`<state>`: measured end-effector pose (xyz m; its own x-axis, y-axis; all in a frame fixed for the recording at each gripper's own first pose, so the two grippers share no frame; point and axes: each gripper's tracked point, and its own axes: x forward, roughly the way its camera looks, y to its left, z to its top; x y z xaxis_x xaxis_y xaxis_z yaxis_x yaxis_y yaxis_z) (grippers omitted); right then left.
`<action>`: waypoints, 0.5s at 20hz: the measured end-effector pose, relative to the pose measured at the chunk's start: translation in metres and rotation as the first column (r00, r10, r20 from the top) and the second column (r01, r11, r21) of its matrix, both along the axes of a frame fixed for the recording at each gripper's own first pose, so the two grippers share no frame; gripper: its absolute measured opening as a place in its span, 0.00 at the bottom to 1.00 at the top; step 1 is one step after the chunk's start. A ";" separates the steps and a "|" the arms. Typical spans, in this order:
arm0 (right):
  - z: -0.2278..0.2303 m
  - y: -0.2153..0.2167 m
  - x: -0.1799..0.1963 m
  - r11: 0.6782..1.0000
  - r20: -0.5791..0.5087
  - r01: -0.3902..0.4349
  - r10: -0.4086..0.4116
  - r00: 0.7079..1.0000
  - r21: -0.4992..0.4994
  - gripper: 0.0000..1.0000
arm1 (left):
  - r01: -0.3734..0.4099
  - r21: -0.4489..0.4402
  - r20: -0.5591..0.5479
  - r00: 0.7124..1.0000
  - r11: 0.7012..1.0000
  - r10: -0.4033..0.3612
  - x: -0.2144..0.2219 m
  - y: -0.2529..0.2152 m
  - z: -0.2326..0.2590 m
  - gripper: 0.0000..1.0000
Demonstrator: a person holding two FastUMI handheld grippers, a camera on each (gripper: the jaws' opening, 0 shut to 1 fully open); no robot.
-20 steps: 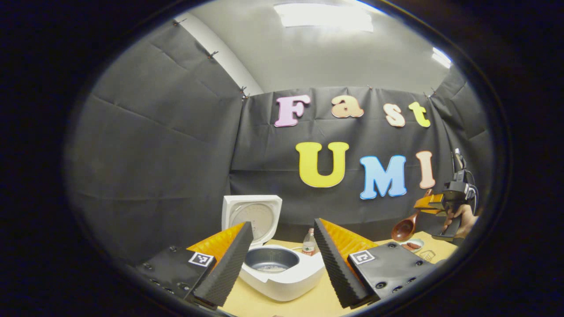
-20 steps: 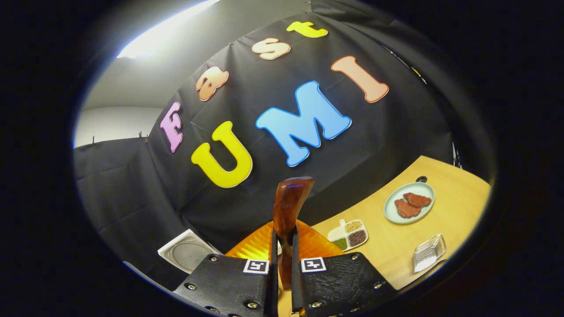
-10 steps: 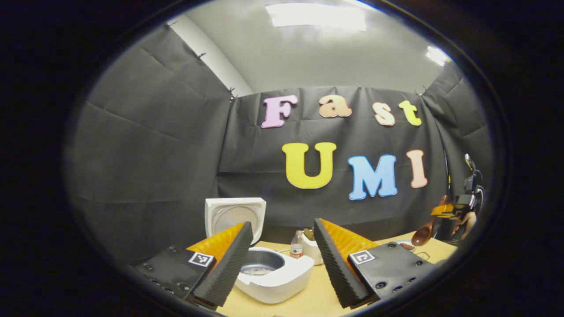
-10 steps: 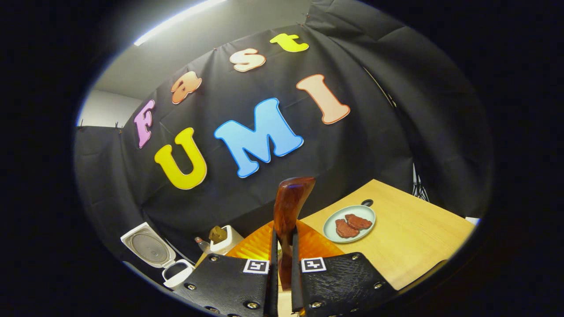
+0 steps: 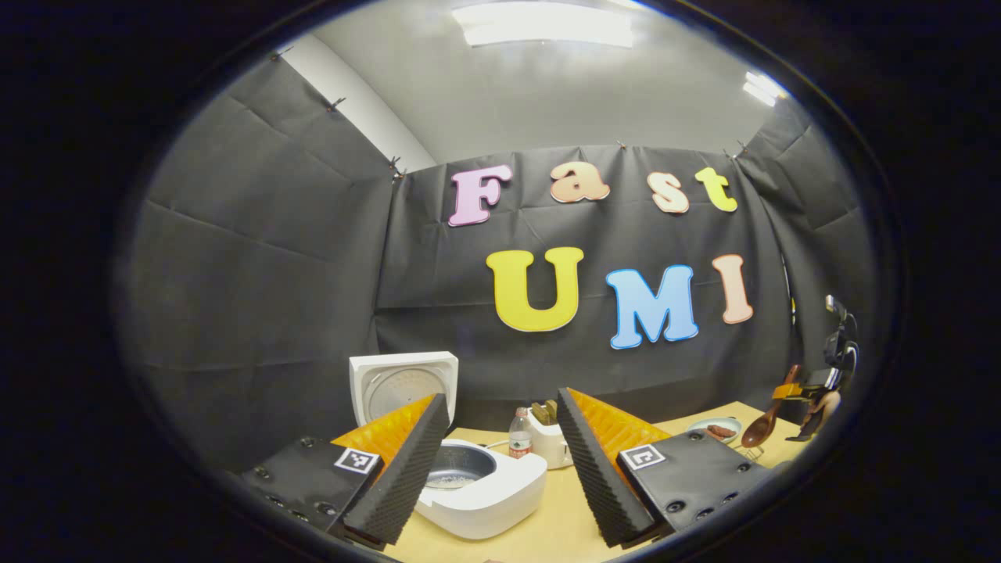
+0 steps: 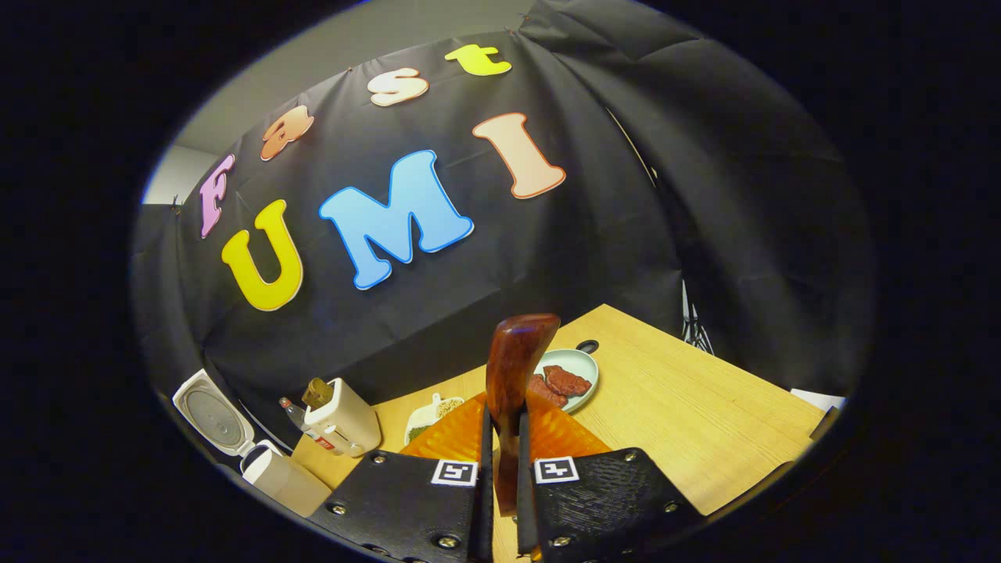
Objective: Close the left gripper, press the button to open the rice cooker; take a wooden spoon from the chopstick holder with the right hand, scoop a spoonful of rice and pour it into the rice cooker, then put the wooden spoon back into the chopstick holder.
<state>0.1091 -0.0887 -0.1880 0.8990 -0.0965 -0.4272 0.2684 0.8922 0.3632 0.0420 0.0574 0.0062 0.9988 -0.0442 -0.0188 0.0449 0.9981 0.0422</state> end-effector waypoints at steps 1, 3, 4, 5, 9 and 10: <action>-0.008 -0.002 -0.002 1.000 -0.017 0.002 -0.002 1.000 -0.004 0.12 | 0.000 0.000 -0.005 1.000 1.000 0.000 0.000 -0.003 -0.002 0.96; -0.026 -0.005 -0.004 1.000 -0.051 0.006 -0.006 0.999 0.000 0.12 | 0.003 -0.007 -0.016 1.000 1.000 -0.003 0.002 -0.007 -0.006 0.95; -0.032 -0.004 -0.005 1.000 -0.064 0.006 -0.006 0.998 0.010 0.12 | 0.003 -0.005 -0.020 1.000 1.000 -0.003 0.003 -0.008 -0.008 0.95; -0.039 -0.004 -0.006 1.000 -0.075 0.006 -0.005 0.997 0.016 0.12 | 0.003 0.001 -0.023 1.000 1.000 -0.002 0.003 -0.009 -0.010 0.96; -0.063 0.004 -0.009 0.999 -0.119 -0.009 0.013 0.993 0.035 0.12 | 0.003 0.020 -0.030 1.000 1.000 -0.002 0.004 -0.014 -0.012 0.97; -0.069 0.006 -0.010 0.999 -0.131 -0.013 0.018 0.991 0.042 0.12 | 0.003 0.021 -0.030 1.000 1.000 -0.002 0.005 -0.014 -0.011 0.96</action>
